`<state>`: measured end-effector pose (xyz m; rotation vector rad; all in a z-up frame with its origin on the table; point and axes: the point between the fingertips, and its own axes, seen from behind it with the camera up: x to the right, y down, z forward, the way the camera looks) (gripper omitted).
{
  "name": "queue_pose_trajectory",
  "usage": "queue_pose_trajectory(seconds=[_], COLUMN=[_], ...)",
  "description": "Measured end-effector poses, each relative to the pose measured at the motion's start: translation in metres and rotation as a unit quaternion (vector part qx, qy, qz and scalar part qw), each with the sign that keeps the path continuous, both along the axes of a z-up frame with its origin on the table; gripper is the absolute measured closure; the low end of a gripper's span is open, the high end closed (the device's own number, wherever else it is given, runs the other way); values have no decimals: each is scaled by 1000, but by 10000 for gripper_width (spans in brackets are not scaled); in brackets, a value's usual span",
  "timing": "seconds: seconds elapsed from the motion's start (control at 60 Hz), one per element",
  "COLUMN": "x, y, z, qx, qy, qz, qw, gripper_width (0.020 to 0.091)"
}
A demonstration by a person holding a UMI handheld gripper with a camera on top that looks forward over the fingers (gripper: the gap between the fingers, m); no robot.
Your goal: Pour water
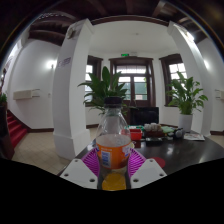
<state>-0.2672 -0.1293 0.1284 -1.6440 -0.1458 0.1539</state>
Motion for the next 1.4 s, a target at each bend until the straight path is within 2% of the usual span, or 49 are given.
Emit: queue_pose_trajectory(seconds=[0.2,0.417,0.583,0.75,0.967,1.1,1.3,1.4], x=[42,107,136,153,147,135,116,119], y=[4,39,89,121,140,154,158,158], z=[16,25,19,21,45,43,49,46], qx=[10,8,6,25,76,101,134,138], qy=[-84,-311,-522,-700,-819,-862,-892,-880], qz=[-8,-11,6,19,29,33,38,34], qw=[996,950,853,713,568,495,430,454], gripper_width=[781,780,778,776,775,777,775,774])
